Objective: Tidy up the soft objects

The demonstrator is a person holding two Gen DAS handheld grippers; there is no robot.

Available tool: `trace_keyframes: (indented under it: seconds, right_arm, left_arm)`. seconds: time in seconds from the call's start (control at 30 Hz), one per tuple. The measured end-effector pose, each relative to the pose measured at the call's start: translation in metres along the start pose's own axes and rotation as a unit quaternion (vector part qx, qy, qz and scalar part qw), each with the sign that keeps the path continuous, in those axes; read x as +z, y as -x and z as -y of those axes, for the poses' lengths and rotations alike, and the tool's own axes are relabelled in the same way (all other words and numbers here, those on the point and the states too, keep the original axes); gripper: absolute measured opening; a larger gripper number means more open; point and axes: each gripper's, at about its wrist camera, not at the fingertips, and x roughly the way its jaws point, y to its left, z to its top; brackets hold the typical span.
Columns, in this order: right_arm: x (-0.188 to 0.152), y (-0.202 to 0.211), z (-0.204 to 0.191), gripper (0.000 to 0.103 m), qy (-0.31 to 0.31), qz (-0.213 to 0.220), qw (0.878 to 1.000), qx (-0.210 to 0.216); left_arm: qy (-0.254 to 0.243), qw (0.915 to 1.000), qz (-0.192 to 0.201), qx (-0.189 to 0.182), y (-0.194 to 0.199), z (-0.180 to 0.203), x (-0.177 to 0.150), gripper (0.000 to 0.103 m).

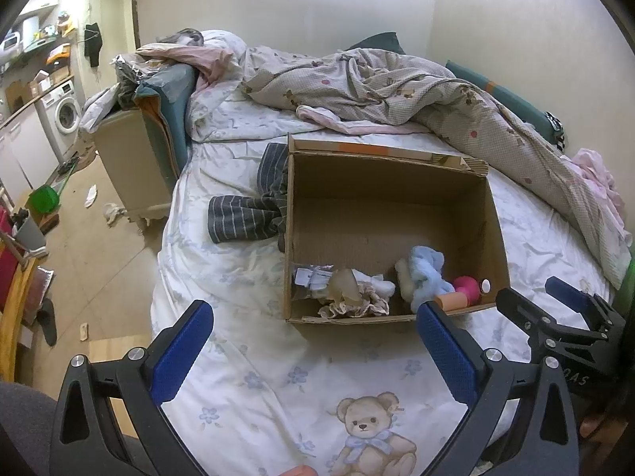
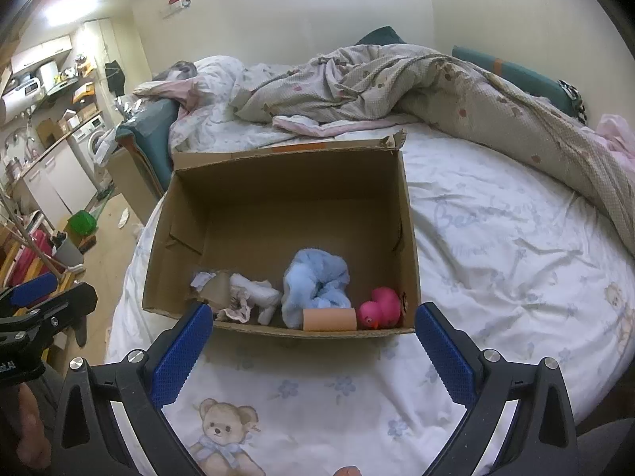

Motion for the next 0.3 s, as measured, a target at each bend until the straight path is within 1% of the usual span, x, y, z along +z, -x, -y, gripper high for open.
trace_keyframes:
  seconds: [0.13,0.3]
  right_arm:
    - [0.0004,0.0004,-0.0009,0.103,0.001,0.000,1.000,0.001]
    - [0.0008,0.0015,-0.0003,0.103,-0.001,0.001,1.000,0.003]
  left_arm:
    - [-0.002,1.0000,-0.005,0.006,-0.0021,0.0007,-0.0017,0.102]
    - [0.000,1.0000,-0.007,0.003,-0.0049,0.0012,-0.0042,0.102]
